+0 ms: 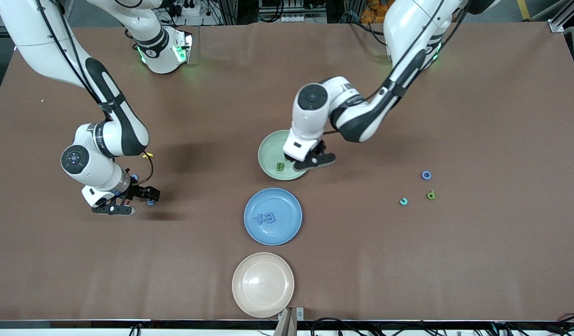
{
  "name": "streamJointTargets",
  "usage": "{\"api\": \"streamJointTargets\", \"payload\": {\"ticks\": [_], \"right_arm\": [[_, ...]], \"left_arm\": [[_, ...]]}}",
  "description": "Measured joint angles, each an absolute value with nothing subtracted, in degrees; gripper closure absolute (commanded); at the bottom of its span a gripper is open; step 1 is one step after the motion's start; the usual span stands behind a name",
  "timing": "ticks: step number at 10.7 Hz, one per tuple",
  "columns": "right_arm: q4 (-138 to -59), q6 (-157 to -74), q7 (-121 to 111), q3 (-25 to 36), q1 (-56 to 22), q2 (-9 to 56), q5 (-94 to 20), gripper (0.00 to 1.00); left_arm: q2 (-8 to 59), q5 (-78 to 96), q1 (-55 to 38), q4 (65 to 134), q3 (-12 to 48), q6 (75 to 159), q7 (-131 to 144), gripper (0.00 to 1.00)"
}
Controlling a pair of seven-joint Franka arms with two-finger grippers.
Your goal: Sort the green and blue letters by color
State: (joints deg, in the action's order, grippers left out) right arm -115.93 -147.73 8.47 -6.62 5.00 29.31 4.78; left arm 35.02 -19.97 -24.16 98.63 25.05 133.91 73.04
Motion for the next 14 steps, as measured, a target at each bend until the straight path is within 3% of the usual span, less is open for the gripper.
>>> {"api": "streamJointTargets", "payload": {"ticks": [1,3,5,6,7,9,10,11,14], "right_arm": [[-116.25,-148.91,9.47,-6.73,4.95,29.80,4.78,0.00],[-116.39,-150.21,10.54,-6.90,4.75,31.22,4.78,0.00],[-116.39,-150.47,10.69,-6.96,4.72,31.89,4.78,0.53],[-116.39,-150.50,10.69,-6.97,4.72,31.99,4.79,0.72],[-116.39,-150.50,10.69,-6.99,4.71,32.02,4.79,0.84],[-116.38,-150.50,10.69,-6.89,4.74,31.97,4.87,0.98],[-116.29,-150.50,10.69,-6.89,4.77,31.89,4.87,1.00],[-116.25,-150.33,10.74,-6.95,4.74,31.71,4.86,1.00],[-116.08,-150.31,12.33,-7.07,4.59,31.75,4.83,1.00]], "left_arm": [[35.44,-19.97,-26.16,98.31,25.00,133.89,75.83,0.00],[36.40,-19.97,-27.77,97.51,24.87,133.86,77.48,0.00],[36.59,-19.97,-27.61,96.86,24.49,133.86,77.50,0.00],[36.58,-19.97,-27.29,96.35,24.22,133.85,77.50,0.00],[36.52,-19.97,-26.88,95.87,23.83,133.85,77.48,0.00],[35.85,-20.30,-24.38,95.47,22.89,131.92,70.95,0.00],[35.39,-20.36,-21.50,95.38,22.73,129.74,63.65,0.12],[34.93,-20.37,-18.22,95.34,22.67,128.19,56.97,0.18],[33.81,-20.64,-9.43,95.53,22.53,123.61,42.34,0.16]]}}
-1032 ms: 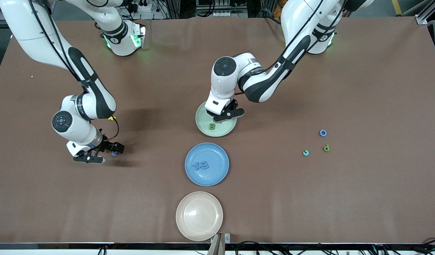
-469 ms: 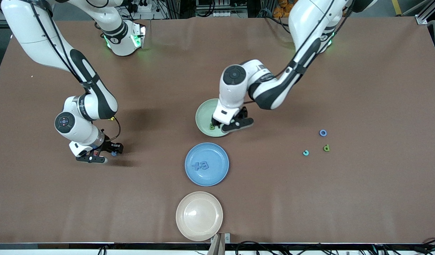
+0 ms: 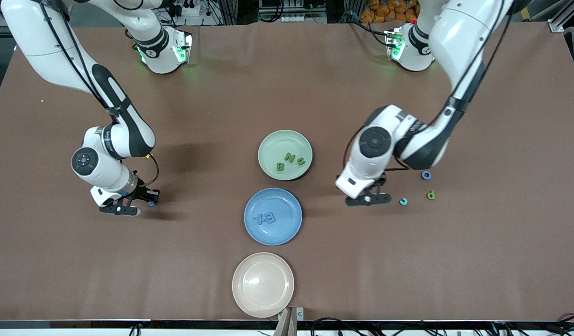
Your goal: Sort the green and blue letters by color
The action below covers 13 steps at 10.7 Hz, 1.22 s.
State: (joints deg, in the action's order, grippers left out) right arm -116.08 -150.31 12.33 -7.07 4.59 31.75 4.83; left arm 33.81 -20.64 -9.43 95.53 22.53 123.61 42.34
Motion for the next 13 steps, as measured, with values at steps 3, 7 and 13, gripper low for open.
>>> {"api": "streamJointTargets", "payload": {"ticks": [3,7,13], "right_arm": [[-112.71,-148.53,19.69,-7.48,2.23,31.74,4.83,1.00],[-107.01,-146.99,31.40,-7.75,-6.40,31.81,0.88,1.00],[-94.19,-147.01,44.28,-7.78,-17.44,38.38,-3.33,1.00]], "left_arm": [[29.85,-22.01,2.01,99.56,23.22,122.68,29.06,0.14],[27.02,-22.07,21.14,108.45,30.22,131.94,16.05,0.17],[28.16,-22.34,28.54,115.48,31.15,141.05,11.09,0.28]]}}
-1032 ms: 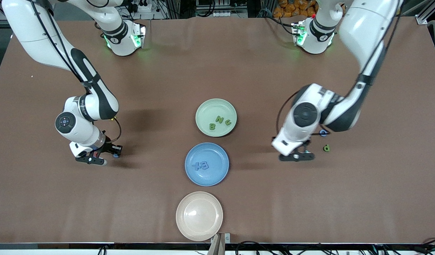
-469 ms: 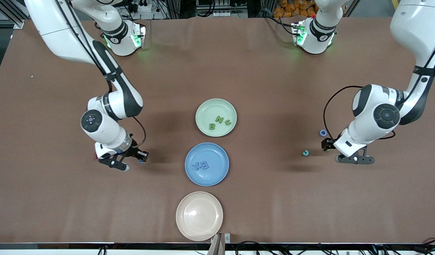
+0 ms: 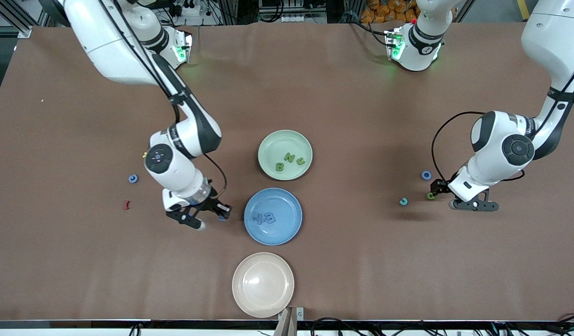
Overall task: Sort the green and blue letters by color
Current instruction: 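Place the blue a on the blue plate with the right gripper, then grasp the green p and place it on the green plate with the left gripper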
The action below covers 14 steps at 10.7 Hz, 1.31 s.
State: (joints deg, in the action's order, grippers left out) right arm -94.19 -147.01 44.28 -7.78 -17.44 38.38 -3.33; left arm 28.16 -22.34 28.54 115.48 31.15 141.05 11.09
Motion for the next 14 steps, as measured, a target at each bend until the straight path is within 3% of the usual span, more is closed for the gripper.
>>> {"api": "streamJointTargets", "payload": {"ticks": [3,4,5,6,7,11,13,14], "right_arm": [[-91.25,-149.04,46.95,-7.76,-21.10,41.09,-3.38,0.97],[-90.99,-149.12,49.07,-7.77,-21.87,41.21,-3.49,0.81],[-90.81,-149.13,51.48,-7.77,-22.56,41.21,-3.52,0.52],[-90.68,-149.13,53.52,-7.78,-23.13,41.21,-3.54,0.07],[-90.65,-149.12,56.92,-7.78,-23.50,41.21,-3.66,0.00],[-90.56,-149.12,63.16,-7.80,-24.30,41.22,-3.69,0.00],[-90.31,-148.11,61.87,-7.57,-24.05,40.92,-3.65,0.00],[-90.26,-145.94,60.66,-7.38,-23.40,40.51,-3.65,0.00]], "left_arm": [[30.94,-22.35,29.30,115.64,31.14,142.88,12.22,0.30],[32.04,-22.35,29.33,115.65,31.15,144.00,13.78,0.30],[32.90,-22.35,29.28,115.65,31.26,144.74,14.67,0.30],[33.45,-22.35,29.23,115.64,31.36,145.05,15.06,0.31],[33.83,-22.35,29.21,115.64,31.40,145.20,15.21,0.32],[35.58,-26.67,29.34,115.63,31.27,146.69,15.84,0.50],[35.87,-26.94,29.33,115.61,31.27,146.82,15.86,0.71],[35.93,-26.94,29.32,115.59,31.27,146.83,15.86,0.87]]}}
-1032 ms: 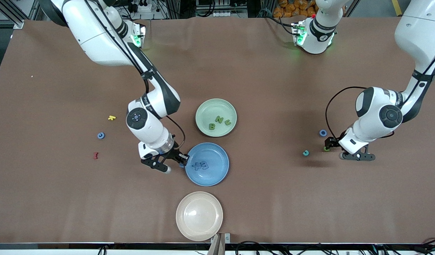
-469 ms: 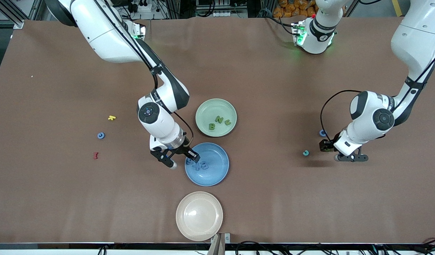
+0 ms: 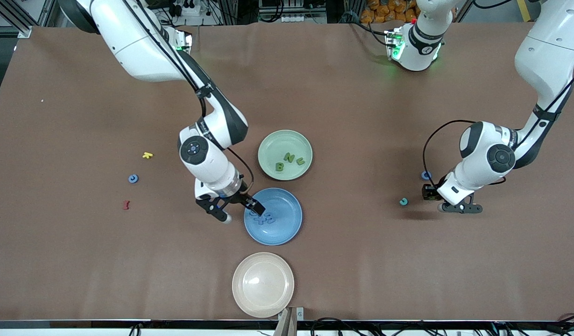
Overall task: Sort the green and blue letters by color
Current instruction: 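Grasp the green p and place it on the green plate with the left gripper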
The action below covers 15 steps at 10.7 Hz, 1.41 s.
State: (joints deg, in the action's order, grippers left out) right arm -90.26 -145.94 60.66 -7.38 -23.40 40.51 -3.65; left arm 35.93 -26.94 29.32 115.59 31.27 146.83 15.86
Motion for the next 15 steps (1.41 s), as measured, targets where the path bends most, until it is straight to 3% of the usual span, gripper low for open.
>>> {"api": "streamJointTargets", "payload": {"ticks": [1,4,8,12,15], "right_arm": [[-90.19,-142.86,58.81,-7.08,-22.22,39.76,-3.64,0.00],[-91.64,-136.56,50.71,-6.60,-15.43,35.54,-3.62,0.00],[-96.36,-135.64,46.36,-3.91,-6.33,32.52,-3.61,0.00],[-101.79,-135.02,46.45,1.80,-1.39,31.37,-3.62,0.00],[-109.10,-135.10,46.60,3.72,2.31,27.67,-3.63,0.00]], "left_arm": [[36.02,-26.97,29.30,115.58,31.27,146.83,15.86,1.00],[36.05,-27.41,29.30,115.54,31.30,146.82,15.86,1.00],[35.68,-27.90,27.93,112.93,32.02,143.79,16.69,1.00],[33.89,-27.90,20.76,107.30,36.24,133.83,30.87,1.00],[33.75,-27.90,12.90,104.89,36.89,131.58,43.01,1.00]]}}
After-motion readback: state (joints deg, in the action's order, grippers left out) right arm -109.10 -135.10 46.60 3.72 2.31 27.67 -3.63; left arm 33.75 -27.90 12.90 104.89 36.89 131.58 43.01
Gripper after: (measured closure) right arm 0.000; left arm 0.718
